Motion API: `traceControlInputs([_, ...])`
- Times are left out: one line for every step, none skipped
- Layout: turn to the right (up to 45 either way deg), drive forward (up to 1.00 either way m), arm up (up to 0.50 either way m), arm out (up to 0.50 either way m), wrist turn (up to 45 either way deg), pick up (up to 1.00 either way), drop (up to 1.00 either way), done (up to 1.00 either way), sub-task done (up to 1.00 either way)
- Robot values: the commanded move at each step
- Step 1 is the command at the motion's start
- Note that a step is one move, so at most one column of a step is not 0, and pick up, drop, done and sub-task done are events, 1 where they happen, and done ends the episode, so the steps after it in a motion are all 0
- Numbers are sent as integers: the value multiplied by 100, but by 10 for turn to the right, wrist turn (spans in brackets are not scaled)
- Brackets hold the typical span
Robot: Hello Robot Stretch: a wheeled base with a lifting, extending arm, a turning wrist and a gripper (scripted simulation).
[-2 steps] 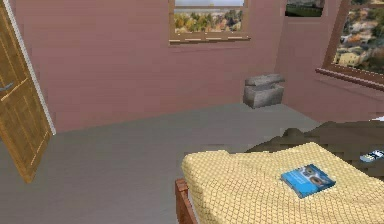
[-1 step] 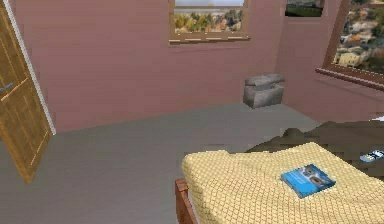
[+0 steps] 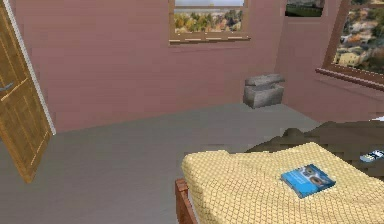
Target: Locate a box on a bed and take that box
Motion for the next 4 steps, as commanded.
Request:
traceControlInputs([0,0,0,0,180,0,0,0,0])
traceControlInputs([0,0,-22,0,0,0,0,0,0])
traceControlInputs([0,0,0,0,0,100,0,0,0])
traceControlInputs([0,0,10,0,0,0,0,0,0])
